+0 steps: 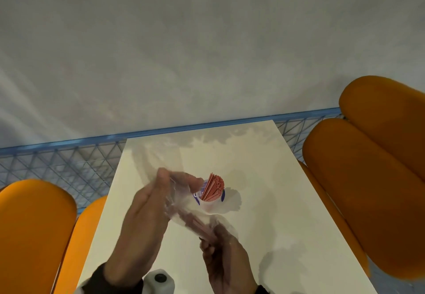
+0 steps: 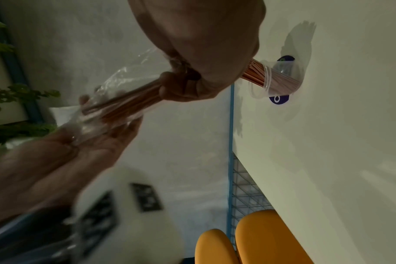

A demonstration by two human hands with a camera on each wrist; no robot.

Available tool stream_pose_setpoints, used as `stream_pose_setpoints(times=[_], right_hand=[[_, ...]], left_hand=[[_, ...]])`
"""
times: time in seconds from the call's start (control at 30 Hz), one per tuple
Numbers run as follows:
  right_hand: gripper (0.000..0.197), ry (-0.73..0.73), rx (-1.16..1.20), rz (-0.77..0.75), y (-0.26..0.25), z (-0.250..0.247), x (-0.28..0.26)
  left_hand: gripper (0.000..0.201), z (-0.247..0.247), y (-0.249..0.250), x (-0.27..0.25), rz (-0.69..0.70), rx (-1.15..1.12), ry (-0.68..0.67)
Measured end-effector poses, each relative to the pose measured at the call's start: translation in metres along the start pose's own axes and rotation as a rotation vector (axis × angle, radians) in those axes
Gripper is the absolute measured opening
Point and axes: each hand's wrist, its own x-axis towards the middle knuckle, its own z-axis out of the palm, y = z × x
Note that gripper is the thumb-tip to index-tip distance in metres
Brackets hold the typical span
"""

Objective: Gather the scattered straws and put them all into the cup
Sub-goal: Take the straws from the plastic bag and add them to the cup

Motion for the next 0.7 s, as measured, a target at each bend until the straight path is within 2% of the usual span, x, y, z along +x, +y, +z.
stream_pose_setpoints(times=[0.13, 0.3, 0.37, 0.47, 0.7], right_hand=[[0.016, -0.028, 0.003, 0.004, -0.001, -0.001, 0.002], [0.012, -0.027, 0.055, 0.012, -0.001, 0.001, 0.004], [0.016, -0.015, 0.012, 0.010, -0.003, 0.000, 0.005], [0.012, -0.008, 0.000, 0.040, -0.003, -0.003, 0.009], [0.020, -0.026, 0.046, 0.098, 0.000, -0.004, 0.009]], left_hand=[[0.048, -0.007, 0.016, 0.006, -0.007, -0.242, 0.040], [0.050, 0.002, -0.003, -0.002, -0.091, -0.113, 0.028], [0.046, 0.001, -0.006, -0.002, -0.112, -0.165, 0.024], [0.046, -0.004, -0.001, 0.002, -0.078, -0.253, 0.059], [0.039, 0.002, -0.008, -0.002, -0.058, -0.271, 0.066]])
